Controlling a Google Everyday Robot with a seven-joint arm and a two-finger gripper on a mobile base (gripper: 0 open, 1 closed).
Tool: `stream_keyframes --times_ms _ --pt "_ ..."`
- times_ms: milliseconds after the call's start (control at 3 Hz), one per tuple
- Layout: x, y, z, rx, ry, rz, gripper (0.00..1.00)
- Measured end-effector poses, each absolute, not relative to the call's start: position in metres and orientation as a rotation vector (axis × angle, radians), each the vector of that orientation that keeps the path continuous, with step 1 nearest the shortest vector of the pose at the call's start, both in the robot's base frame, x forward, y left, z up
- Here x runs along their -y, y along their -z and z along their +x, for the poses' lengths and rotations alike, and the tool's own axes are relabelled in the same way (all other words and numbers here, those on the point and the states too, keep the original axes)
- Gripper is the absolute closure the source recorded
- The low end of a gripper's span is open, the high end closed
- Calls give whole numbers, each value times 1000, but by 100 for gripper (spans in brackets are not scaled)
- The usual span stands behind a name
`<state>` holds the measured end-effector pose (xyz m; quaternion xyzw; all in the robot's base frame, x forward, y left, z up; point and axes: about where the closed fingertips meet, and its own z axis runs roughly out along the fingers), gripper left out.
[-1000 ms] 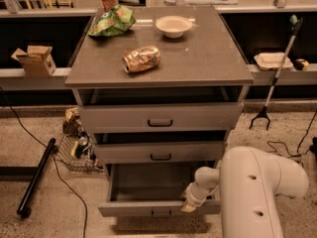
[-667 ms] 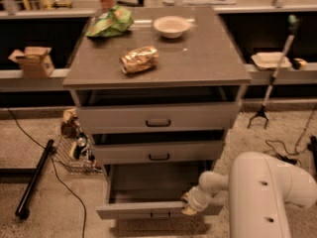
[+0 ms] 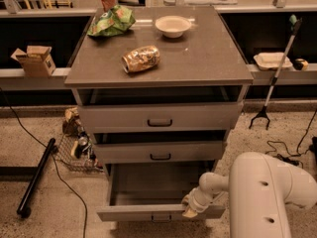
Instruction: Open bottom drawer
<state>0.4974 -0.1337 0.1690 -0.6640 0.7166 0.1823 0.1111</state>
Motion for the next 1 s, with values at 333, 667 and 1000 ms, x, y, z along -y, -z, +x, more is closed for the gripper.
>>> stream_keyframes --times_ms 333,667,1000 --pt "134 -169 497 -2105 -536 -1950 59" --pt "134 -169 497 -2105 -536 -1950 36" --pt "134 -169 497 -2105 -536 -1950 12"
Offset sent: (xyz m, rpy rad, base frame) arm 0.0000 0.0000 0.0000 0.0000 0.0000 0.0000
